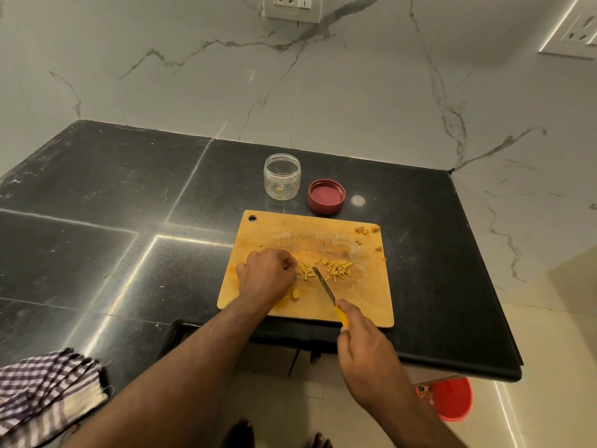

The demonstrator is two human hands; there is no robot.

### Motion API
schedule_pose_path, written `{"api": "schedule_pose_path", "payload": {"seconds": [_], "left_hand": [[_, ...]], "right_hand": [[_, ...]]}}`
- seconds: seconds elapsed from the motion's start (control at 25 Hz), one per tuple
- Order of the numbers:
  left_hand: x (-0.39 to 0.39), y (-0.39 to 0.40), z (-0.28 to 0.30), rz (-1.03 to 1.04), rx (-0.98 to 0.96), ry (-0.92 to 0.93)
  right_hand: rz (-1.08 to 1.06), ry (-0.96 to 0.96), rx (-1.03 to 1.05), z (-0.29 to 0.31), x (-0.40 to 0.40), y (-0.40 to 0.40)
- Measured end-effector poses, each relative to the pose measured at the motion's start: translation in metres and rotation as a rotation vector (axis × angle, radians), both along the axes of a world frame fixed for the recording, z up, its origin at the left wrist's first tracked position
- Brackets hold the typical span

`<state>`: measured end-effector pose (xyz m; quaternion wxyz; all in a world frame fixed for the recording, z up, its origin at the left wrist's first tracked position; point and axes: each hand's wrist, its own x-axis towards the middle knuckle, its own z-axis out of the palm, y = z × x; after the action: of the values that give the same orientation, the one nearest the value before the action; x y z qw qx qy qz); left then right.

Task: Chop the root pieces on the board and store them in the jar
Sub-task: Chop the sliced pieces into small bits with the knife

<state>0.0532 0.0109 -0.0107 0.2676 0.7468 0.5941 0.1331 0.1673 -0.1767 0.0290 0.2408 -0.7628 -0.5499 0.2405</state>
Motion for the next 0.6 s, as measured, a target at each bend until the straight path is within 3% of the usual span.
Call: {"api": "schedule_pose_path", "payload": {"seconds": [0.24,0.36,0.52,0.6], "left_hand": [[-0.026,0.0,0.001,0.092,-0.014,-0.287],[-0.033,-0.006,0.001,0.098,-0.017,-0.313],[-0.037,-0.006,-0.002,0.1,-0.022,-0.322],[-0.036,-0.006,-0.001,0.105,-0.018,-0.317]], "right_hand": [[0.052,0.016,-0.026,-0.009,-0.007,0.016],[0.096,-0.009,-0.06,-0.018,-0.009,0.015],[-0.058,-0.031,0.013,-0.019,0.009,0.003],[0.006,-0.061,0.001,-0.016,0.012,-0.002]]}}
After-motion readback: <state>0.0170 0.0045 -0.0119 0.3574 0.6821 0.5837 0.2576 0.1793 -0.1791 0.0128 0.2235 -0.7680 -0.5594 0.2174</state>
